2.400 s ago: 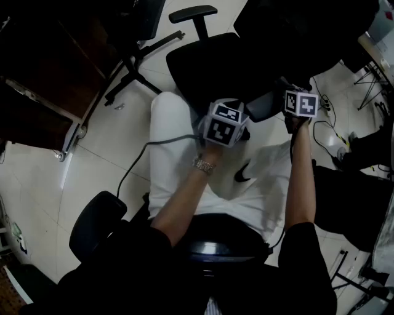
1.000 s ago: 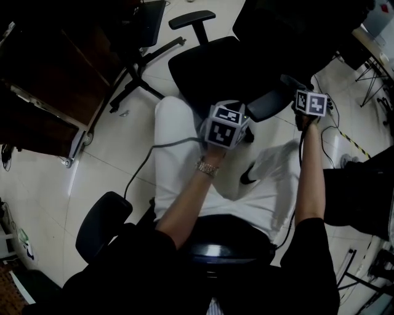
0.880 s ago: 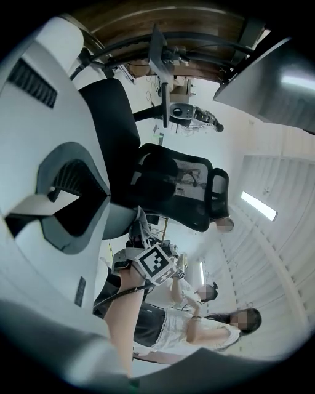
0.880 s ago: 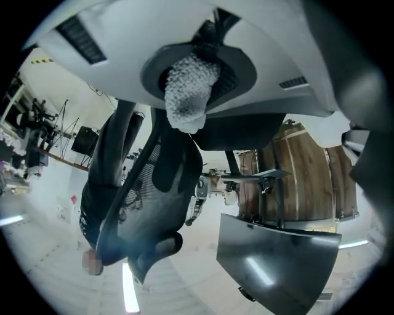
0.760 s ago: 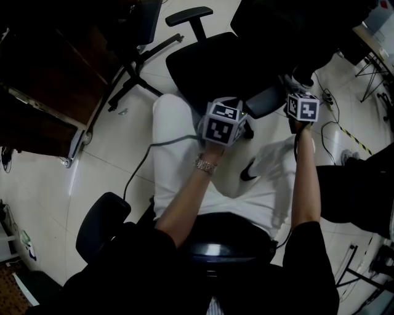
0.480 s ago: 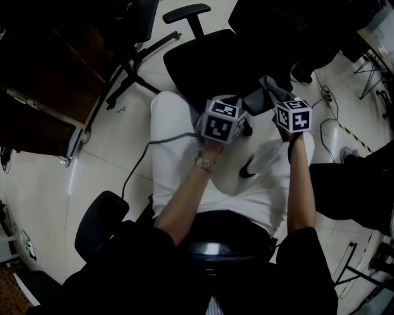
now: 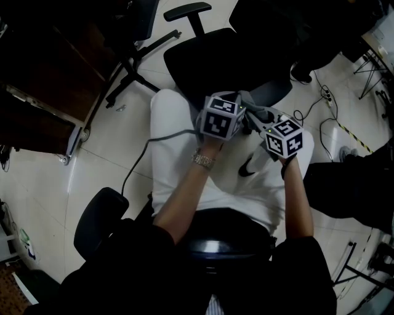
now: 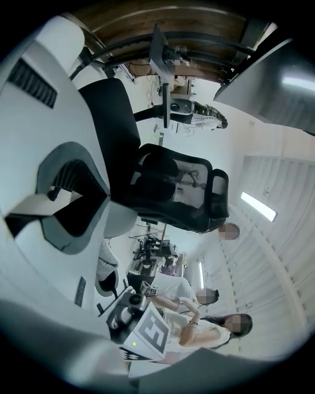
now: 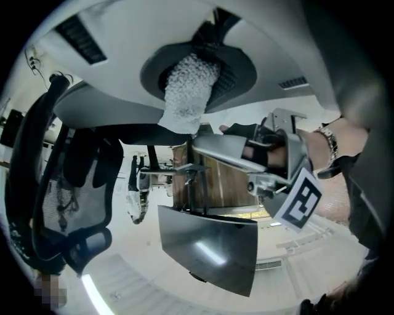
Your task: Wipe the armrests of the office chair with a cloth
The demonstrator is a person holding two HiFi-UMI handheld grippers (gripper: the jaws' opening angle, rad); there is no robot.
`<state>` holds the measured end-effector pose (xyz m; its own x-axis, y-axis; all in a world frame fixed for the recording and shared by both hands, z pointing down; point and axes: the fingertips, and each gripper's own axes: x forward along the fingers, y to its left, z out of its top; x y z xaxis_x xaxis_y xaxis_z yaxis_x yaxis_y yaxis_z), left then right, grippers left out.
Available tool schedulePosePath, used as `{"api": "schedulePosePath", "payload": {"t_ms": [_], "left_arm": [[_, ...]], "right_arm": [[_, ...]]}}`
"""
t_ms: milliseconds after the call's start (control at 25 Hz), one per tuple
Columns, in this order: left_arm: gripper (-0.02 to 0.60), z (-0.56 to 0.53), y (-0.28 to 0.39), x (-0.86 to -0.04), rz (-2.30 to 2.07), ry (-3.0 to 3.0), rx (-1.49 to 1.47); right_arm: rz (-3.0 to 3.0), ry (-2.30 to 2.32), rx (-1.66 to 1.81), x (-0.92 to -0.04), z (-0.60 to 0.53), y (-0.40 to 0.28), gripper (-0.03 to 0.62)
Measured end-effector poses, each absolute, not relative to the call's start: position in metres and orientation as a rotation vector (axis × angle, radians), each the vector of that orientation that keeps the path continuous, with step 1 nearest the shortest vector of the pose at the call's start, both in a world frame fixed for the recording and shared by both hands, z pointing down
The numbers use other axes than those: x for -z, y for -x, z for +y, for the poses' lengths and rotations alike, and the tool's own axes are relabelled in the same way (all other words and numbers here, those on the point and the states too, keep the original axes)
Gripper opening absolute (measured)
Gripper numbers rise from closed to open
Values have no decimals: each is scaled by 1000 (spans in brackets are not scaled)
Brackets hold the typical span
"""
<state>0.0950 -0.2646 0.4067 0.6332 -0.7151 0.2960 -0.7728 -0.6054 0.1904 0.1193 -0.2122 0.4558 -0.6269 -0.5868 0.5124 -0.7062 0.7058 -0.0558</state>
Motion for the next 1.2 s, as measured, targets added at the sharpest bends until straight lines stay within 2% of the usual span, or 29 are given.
{"api": "schedulePosePath", "payload": {"t_ms": [160,360,560,720,1200], "left_arm": [[-6,-264,-95,-405,-1199,-2560,-279],[-6,-262,-98,-407,-1185,-2566,-286],[-6,-260,-101,-406,-1182,-2572,-286],[-6,-261,-96,-407,-1197,-2560,-291],[-6,-260,-102,-413,-1181,-2563,-307]], "right_arm": [[-2573,-1066,-407,-428,-224,-156,28],[-2475,-1687,-486,-382,-295,-268,28],[-2151,-1911,-645,-431,-341,-335,28],[-2044,-1963,-719,-463,-338,-341,28],[-2153,-1974,-737,-457,-286,-283,28]]}}
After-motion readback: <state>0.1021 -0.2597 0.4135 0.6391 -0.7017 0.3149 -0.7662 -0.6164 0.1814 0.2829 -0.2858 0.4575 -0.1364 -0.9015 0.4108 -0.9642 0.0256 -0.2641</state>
